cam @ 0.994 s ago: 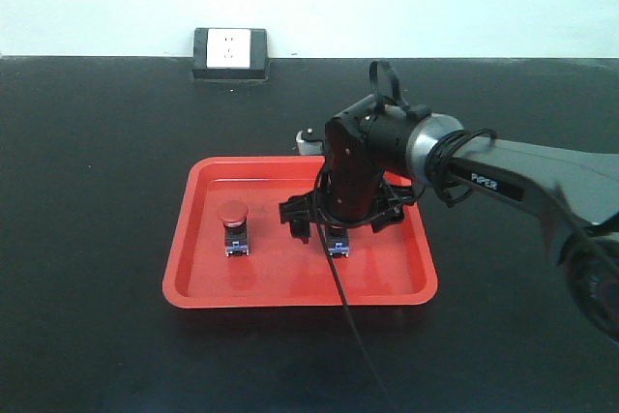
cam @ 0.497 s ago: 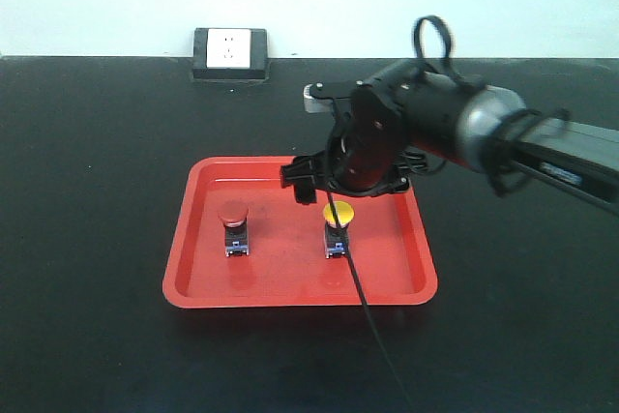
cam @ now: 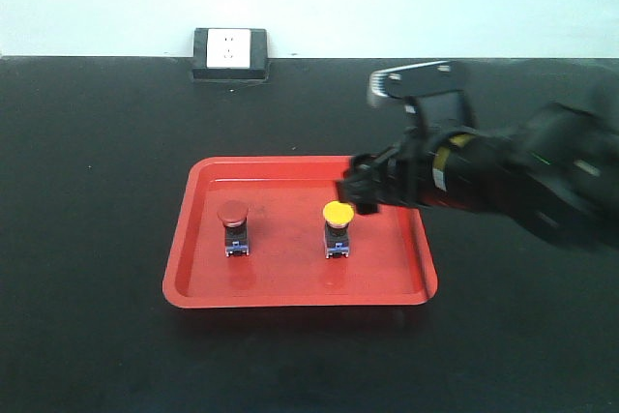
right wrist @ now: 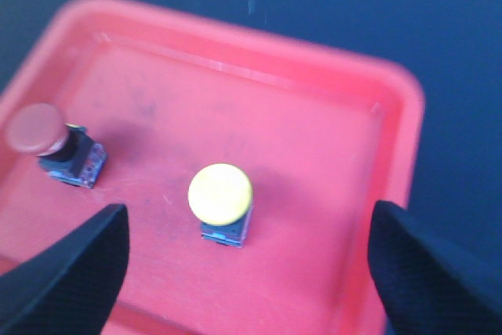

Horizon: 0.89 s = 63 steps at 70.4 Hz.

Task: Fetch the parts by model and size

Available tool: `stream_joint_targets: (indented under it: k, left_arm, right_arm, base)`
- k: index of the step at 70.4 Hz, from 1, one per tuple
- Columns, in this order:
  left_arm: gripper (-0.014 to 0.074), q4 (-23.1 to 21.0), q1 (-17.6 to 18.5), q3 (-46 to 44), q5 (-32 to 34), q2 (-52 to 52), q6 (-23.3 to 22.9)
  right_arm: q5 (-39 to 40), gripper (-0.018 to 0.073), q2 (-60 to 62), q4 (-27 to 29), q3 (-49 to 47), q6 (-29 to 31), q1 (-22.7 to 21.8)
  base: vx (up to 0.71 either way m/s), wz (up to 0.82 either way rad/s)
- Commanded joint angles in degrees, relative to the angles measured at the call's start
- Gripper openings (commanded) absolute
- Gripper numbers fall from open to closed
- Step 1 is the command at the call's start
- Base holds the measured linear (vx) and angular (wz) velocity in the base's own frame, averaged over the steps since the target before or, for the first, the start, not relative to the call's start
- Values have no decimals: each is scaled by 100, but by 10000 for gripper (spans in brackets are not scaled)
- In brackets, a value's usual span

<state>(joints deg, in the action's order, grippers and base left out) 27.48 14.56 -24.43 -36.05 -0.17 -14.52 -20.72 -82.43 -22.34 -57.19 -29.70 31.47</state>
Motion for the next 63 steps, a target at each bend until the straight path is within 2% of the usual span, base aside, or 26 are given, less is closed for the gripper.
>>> stream_joint_targets:
  k: [1,10,16,21,28,31,44,51,56,63]
  left_arm:
    - [-7,58,11,-105,390,89,-18]
    - [-7,55,11,-105,390,89,-18]
    - [-7,55,11,-105,390,89,-18]
    - [-7,55,11,-105,390,89,-18]
    - [-7,55,11,-105,390,89,-18]
    - [-7,55,11,-105,390,89,-18]
    - [-6,56,11,-105,390,89,-18]
    - [-6,56,11,-105,390,89,-18]
    - [-6,56,11,-105,390,89,-18]
    - [-6,56,11,-105,390,89,-18]
  right_arm:
    - [657,571,864,-481,459,-110,-6]
    - [681,502,1744,-822,1223,-234,-6]
    - [681,401,2316,-1005,1661,-234,-6]
    - [675,278,2764,-1102,1954,-234,-6]
    - [675,48,3358,-1128,2311,-234,-11]
    - [689,-16,3591,-1128,2413,-234,-11]
    - [665,-8,4696,-1276,2873,-221,-11]
    - [314,-5,5264,-1325,3101,-281,-11]
    - [-197,-5,5682,-1566,3254,-568,-11]
    - [-1020,-5,6264,-2217,3409,-1285,-11]
  base:
    - [0,0]
    - [0,0]
    - [0,0]
    - [0,0]
    - [0,0]
    - [0,0]
    - [0,0]
    - [0,0]
    - [0,0]
    - [0,0]
